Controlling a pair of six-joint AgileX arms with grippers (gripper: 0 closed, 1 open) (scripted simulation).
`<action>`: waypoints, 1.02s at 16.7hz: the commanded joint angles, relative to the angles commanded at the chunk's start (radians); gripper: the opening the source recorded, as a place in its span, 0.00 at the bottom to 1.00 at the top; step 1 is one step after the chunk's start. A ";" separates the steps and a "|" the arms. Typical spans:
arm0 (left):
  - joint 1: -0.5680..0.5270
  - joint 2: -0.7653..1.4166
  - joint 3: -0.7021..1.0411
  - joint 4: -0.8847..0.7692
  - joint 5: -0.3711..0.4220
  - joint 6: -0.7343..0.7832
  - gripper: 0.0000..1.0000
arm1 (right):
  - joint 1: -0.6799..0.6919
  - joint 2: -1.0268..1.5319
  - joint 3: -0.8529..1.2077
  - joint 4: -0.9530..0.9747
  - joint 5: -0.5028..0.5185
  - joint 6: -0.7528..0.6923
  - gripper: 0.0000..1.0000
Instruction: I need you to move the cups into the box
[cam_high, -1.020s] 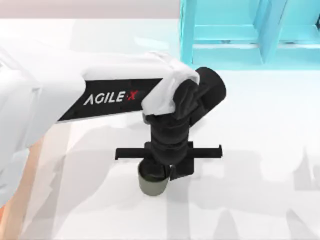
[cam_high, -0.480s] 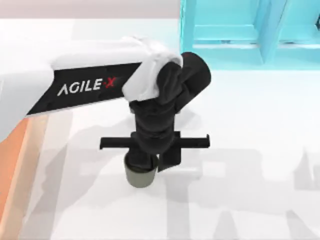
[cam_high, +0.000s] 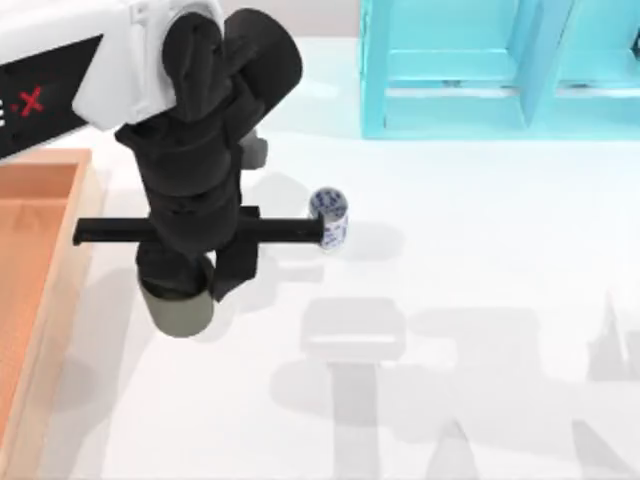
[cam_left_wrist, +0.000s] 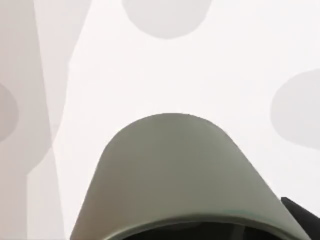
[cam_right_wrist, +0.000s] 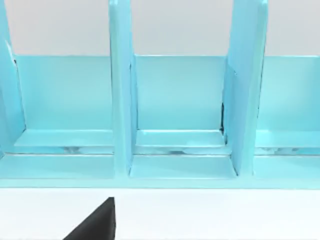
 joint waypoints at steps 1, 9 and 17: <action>0.000 0.000 0.000 0.000 0.000 0.000 0.00 | 0.000 0.000 0.000 0.000 0.000 0.000 1.00; 0.126 -0.053 -0.026 -0.040 0.011 0.158 0.00 | 0.000 0.000 0.000 0.000 0.000 0.000 1.00; 0.496 -0.192 -0.103 -0.100 0.032 0.479 0.00 | 0.000 0.000 0.000 0.000 0.000 0.000 1.00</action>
